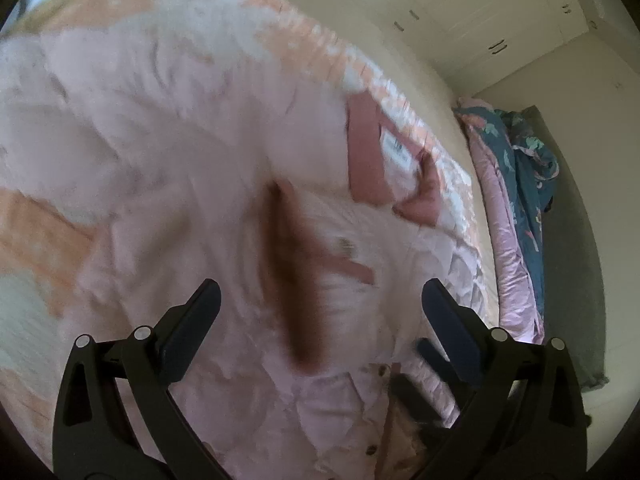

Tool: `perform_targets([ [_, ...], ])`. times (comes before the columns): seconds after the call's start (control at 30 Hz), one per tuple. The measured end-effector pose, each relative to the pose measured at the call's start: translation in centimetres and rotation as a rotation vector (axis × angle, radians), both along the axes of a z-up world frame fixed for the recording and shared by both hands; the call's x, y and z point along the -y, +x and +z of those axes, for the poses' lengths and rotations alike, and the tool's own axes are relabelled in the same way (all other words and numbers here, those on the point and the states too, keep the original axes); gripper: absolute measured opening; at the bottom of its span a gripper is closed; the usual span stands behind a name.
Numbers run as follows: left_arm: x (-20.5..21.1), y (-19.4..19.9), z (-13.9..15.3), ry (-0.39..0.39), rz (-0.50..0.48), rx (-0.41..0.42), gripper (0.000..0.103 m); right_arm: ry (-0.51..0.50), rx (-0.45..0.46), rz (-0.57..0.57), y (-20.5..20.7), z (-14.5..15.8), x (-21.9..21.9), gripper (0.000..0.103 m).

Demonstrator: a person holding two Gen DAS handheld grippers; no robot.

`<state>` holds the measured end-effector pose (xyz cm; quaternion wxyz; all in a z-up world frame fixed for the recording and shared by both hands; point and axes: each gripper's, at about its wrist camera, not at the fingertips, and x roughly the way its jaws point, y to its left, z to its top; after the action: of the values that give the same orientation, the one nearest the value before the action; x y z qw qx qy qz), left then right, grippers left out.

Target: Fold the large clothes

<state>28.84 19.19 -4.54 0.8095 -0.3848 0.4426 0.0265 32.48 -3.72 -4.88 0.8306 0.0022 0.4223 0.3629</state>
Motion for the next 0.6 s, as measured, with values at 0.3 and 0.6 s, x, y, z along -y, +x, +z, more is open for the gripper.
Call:
perform_targets([
  [0.3,2.9,1.5,-3.8,0.024,-0.012,-0.089,0.084,-0.019,0.037,-0.305,1.3,1.9,11.7,0.08],
  [0.6,3.5,2.2,-0.9,0.083,-0.086,0.037,0.007,-0.007,-0.002,-0.457,1.7,0.4,18.1,0.08],
])
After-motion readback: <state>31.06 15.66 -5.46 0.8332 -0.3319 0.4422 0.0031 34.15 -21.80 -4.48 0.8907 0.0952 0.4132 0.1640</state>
